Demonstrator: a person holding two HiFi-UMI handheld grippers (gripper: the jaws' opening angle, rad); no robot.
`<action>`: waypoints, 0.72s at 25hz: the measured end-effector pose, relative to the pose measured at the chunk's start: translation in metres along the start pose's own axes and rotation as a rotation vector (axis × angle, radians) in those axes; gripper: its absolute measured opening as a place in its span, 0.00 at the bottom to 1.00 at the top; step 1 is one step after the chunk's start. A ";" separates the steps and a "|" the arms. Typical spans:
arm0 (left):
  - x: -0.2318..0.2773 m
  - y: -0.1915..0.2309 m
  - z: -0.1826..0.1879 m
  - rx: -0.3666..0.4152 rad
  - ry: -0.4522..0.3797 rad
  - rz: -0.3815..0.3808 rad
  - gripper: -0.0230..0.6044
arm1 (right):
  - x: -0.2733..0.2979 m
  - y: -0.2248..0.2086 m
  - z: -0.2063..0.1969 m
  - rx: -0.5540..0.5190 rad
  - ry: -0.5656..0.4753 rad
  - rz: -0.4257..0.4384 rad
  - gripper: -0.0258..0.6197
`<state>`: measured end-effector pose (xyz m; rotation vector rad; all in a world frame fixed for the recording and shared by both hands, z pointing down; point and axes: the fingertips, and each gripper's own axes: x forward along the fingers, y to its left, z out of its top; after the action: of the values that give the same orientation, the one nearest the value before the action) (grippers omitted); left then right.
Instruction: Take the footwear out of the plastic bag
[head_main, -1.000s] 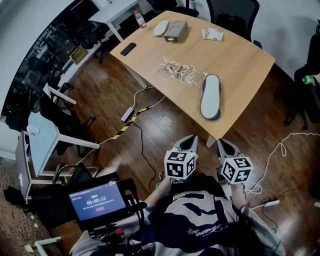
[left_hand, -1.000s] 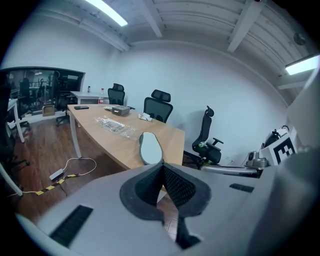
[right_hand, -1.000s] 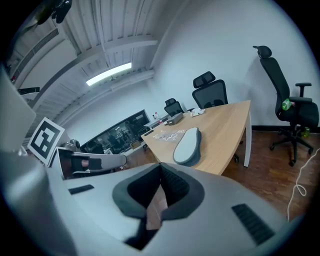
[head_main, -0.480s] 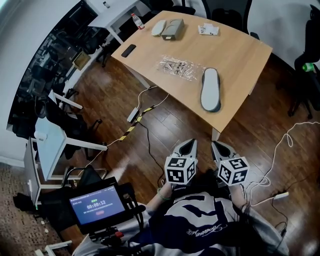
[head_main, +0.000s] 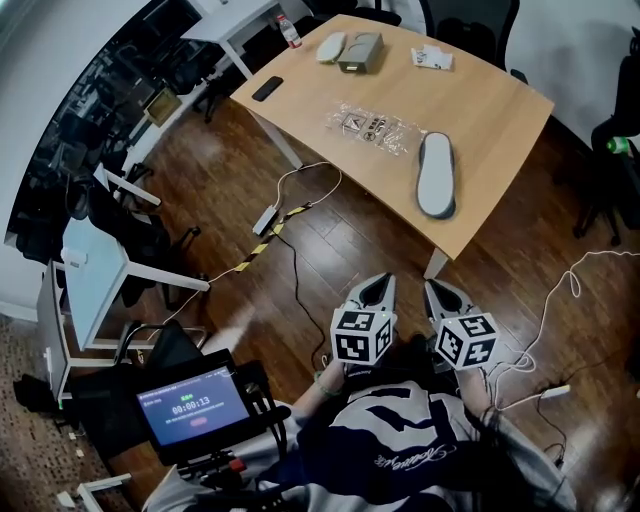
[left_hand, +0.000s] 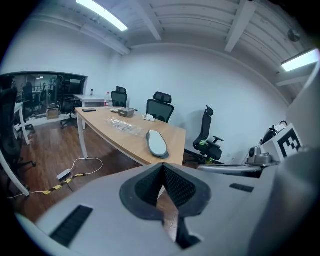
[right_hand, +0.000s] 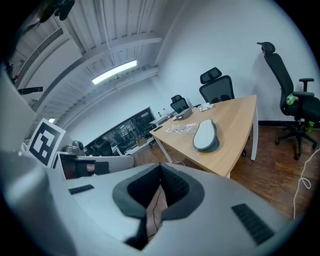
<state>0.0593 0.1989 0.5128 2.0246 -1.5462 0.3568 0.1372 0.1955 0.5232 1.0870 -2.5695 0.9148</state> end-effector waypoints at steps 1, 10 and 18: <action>-0.002 0.003 0.001 -0.004 -0.004 -0.003 0.04 | 0.001 0.004 0.000 -0.005 0.001 -0.002 0.03; -0.011 0.023 0.008 -0.018 -0.029 -0.046 0.04 | 0.007 0.022 0.003 -0.022 -0.013 -0.040 0.03; -0.018 0.029 0.008 -0.002 -0.025 -0.078 0.04 | 0.006 0.033 0.005 -0.027 -0.030 -0.071 0.03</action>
<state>0.0255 0.2036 0.5047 2.0884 -1.4772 0.3006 0.1102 0.2066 0.5066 1.1851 -2.5409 0.8509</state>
